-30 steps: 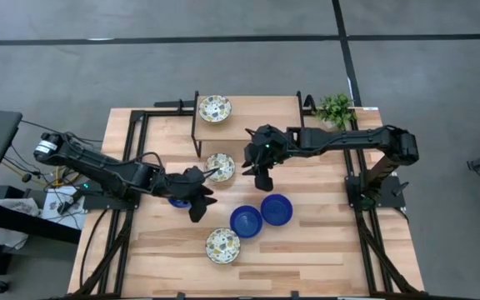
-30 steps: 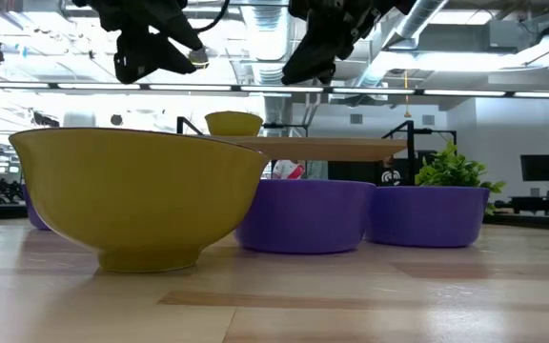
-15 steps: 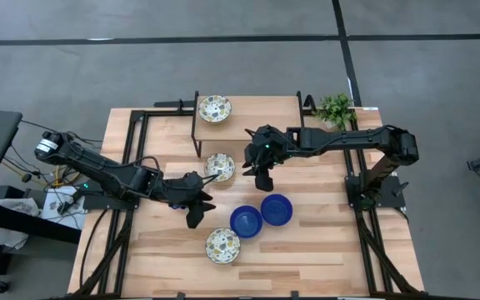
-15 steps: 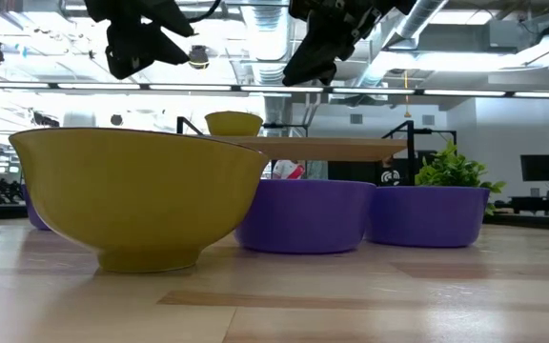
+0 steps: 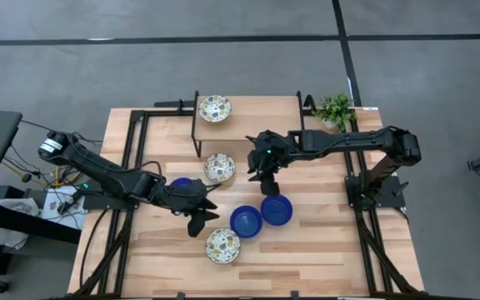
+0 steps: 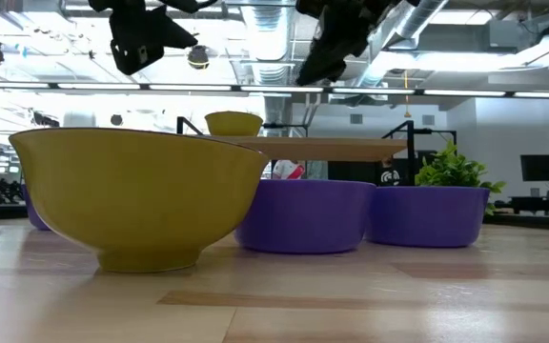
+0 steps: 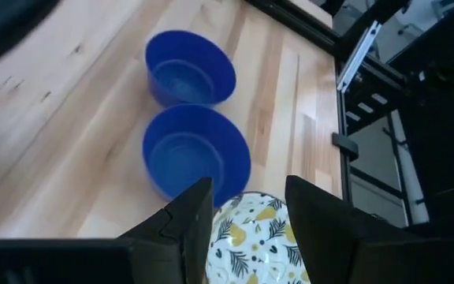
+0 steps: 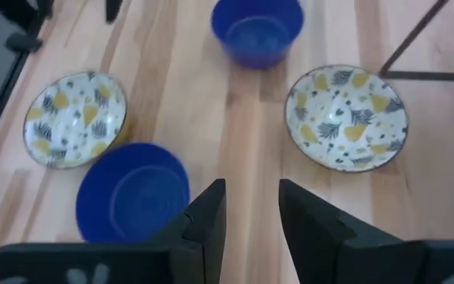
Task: Pick & Place Mini bowls
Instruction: Stack the bottom white patterned bowl on top of the white patterned bowl on the shelf
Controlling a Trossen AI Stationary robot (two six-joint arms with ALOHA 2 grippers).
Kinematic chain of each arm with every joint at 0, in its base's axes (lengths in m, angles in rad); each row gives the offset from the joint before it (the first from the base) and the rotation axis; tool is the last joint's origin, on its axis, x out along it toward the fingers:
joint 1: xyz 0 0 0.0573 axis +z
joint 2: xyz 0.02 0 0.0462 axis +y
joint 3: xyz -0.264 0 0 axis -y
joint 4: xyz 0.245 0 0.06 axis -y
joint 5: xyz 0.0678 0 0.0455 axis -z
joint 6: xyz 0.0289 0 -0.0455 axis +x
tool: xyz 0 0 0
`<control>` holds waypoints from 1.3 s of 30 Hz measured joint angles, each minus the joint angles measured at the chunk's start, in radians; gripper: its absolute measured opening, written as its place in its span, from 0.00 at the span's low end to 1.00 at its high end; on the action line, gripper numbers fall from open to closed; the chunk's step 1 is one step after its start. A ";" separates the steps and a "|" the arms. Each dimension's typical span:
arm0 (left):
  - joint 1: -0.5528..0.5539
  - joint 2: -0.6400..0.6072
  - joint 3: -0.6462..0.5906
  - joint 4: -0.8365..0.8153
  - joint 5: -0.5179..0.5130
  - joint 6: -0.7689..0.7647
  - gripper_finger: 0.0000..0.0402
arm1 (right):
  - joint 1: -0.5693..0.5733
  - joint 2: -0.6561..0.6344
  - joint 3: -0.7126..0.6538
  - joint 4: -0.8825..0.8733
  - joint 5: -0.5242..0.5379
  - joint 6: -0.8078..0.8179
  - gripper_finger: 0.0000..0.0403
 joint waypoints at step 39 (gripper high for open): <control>-0.167 0.374 0.220 -0.160 -0.036 -0.081 0.39 | 0.403 -0.205 -0.001 -0.357 0.295 0.618 0.26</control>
